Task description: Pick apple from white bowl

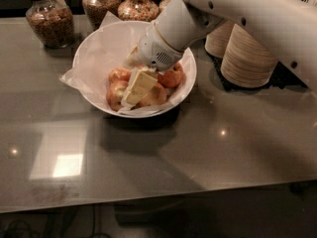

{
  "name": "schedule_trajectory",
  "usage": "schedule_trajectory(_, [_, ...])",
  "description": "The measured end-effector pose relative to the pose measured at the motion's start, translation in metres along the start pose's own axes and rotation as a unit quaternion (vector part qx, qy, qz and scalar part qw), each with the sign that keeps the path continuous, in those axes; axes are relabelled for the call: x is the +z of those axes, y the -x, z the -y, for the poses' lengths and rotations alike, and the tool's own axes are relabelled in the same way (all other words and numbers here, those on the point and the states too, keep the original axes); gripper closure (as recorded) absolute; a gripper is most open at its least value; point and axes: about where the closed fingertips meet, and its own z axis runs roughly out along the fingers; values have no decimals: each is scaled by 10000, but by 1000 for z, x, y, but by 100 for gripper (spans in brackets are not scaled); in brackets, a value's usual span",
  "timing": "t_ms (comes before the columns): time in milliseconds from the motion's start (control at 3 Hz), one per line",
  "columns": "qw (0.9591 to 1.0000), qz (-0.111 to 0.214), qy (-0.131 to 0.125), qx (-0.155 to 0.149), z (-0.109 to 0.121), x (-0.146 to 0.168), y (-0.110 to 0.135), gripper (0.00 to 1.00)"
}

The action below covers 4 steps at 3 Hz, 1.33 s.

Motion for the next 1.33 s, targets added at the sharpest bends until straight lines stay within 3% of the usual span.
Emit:
schedule_trajectory(333, [10000, 0, 0, 0, 0, 0, 0, 15])
schedule_trajectory(1333, [9995, 124, 259, 93, -1, 27, -1, 29])
